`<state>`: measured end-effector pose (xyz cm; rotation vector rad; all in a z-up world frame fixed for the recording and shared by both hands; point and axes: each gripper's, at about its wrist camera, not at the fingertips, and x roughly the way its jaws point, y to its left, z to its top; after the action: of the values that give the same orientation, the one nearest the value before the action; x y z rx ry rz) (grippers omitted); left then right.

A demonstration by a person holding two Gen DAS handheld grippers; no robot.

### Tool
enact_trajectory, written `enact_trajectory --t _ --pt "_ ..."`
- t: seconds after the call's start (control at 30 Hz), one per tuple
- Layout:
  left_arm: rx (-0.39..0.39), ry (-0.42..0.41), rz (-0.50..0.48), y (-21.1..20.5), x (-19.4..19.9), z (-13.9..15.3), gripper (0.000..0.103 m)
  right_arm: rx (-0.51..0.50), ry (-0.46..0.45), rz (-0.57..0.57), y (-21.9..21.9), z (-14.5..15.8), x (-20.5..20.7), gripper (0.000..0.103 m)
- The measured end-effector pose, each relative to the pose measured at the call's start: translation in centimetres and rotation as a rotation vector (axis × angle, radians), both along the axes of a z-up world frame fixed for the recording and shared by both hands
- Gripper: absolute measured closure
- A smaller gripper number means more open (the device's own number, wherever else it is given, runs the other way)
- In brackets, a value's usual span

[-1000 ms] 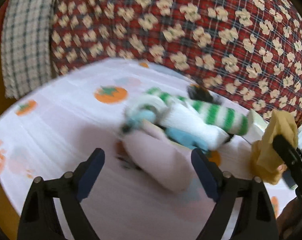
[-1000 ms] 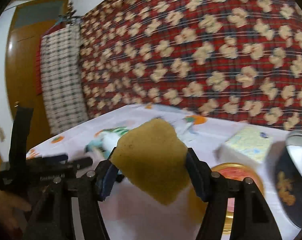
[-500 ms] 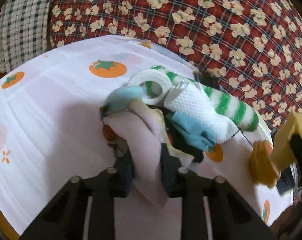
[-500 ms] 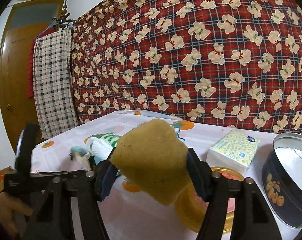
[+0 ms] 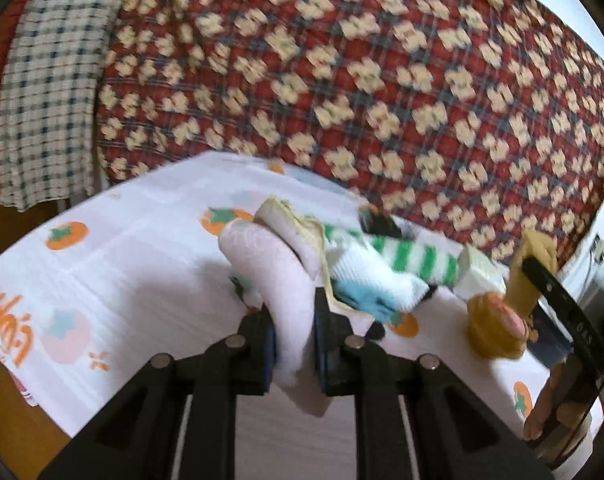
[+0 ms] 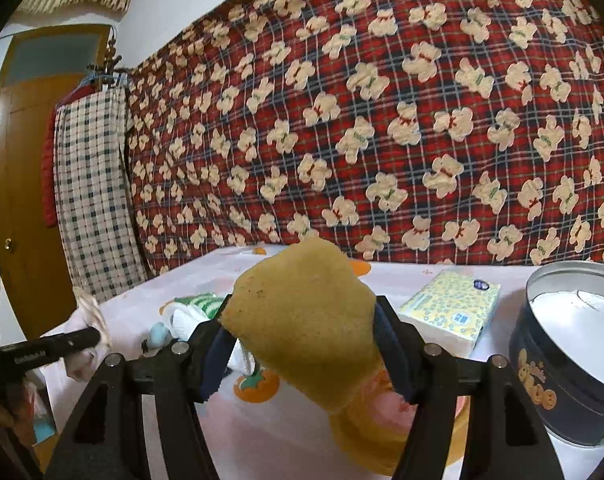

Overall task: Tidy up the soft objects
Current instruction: 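Carry the pink cloth and yellow sponge with both grippers over the open tin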

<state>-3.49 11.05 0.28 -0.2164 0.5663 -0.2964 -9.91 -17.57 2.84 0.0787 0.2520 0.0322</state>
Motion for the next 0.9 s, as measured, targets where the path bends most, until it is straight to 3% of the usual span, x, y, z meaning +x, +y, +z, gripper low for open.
enact_trajectory --t 0.13,0.3,0.9 --pt "0.017 -0.035 0.045 0.2 -0.4 0.7 0.089 -0.051 -0.094 -0.054 0.3 0.7 -1.6 0.036" --pt "0.05 -0.093 0.011 -1.8 -1.6 1.4 0.089 -0.102 -0.145 -0.083 -0.2 1.1 -3.0 0.036" --pt "-0.022 -0.155 -0.261 -15.9 -2.7 3.3 0.089 -0.299 -0.235 -0.375 -8.6 1.4 -8.1 0.036"
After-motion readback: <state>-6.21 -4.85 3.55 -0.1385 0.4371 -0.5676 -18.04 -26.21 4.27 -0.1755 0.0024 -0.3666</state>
